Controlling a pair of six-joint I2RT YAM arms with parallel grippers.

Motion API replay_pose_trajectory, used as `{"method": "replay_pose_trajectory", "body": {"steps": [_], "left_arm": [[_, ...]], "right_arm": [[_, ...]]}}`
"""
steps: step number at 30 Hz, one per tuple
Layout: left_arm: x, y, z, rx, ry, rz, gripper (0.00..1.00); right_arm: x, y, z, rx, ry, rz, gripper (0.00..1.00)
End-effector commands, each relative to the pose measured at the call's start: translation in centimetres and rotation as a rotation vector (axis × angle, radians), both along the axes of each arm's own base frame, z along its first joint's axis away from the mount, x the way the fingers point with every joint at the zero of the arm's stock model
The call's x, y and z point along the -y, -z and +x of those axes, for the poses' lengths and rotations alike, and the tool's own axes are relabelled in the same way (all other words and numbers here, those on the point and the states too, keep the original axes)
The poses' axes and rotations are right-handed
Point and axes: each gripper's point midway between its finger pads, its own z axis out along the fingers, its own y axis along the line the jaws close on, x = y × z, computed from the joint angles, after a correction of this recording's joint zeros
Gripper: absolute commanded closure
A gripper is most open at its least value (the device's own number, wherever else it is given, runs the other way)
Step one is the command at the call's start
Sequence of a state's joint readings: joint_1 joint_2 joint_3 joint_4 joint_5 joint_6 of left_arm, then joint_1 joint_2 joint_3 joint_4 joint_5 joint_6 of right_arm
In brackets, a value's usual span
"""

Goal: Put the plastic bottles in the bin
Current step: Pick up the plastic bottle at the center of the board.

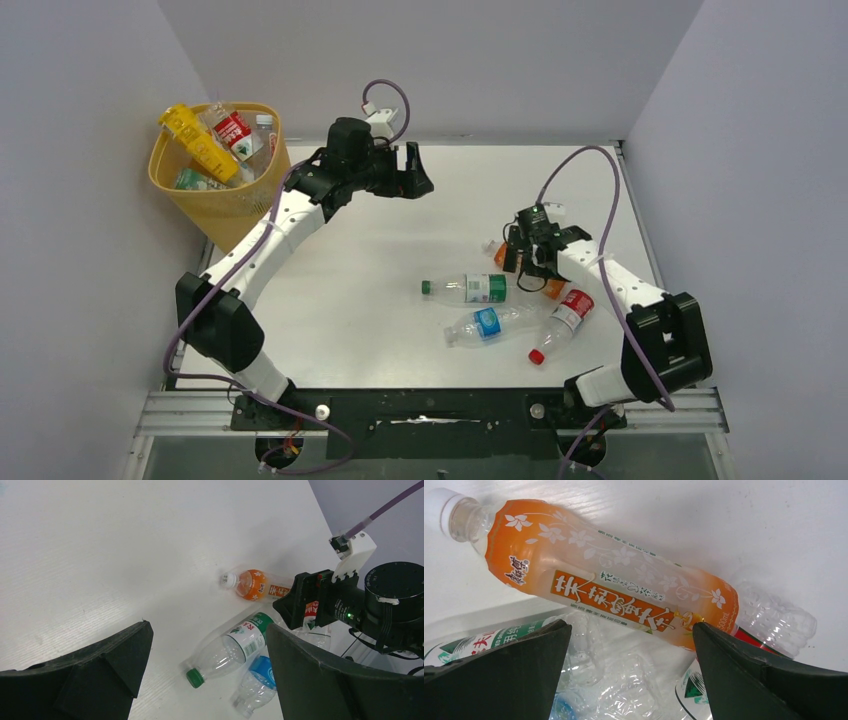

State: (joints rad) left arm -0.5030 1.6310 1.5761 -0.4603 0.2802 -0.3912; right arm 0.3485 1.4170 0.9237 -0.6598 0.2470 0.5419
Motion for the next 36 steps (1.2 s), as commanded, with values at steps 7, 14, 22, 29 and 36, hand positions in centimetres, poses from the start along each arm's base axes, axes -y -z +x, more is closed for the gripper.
{"method": "replay_pose_trajectory", "body": {"steps": [7, 14, 22, 29, 36], "left_arm": [[0.7, -1.4, 0.7, 0.064, 0.026, -0.022, 0.15], [0.7, -1.3, 0.8, 0.060, 0.025, -0.017, 0.15], [0.6, -1.1, 0.9, 0.056, 0.021, -0.010, 0.15], [0.7, -0.2, 0.9, 0.041, 0.019, -0.004, 0.15], [0.6, -0.1, 0.7, 0.038, 0.020, -0.007, 0.15]], "right_arm": [[0.0, 0.2, 3.4, 0.010, -0.032, -0.069, 0.00], [-0.4, 0.2, 5.2, 0.016, -0.052, -0.069, 0.02], [-1.3, 0.2, 6.5, 0.025, -0.077, -0.041, 0.03], [-1.6, -0.4, 7.4, 0.046, -0.086, -0.019, 0.03], [-1.1, -0.3, 8.9, 0.056, -0.082, -0.008, 0.02]]}}
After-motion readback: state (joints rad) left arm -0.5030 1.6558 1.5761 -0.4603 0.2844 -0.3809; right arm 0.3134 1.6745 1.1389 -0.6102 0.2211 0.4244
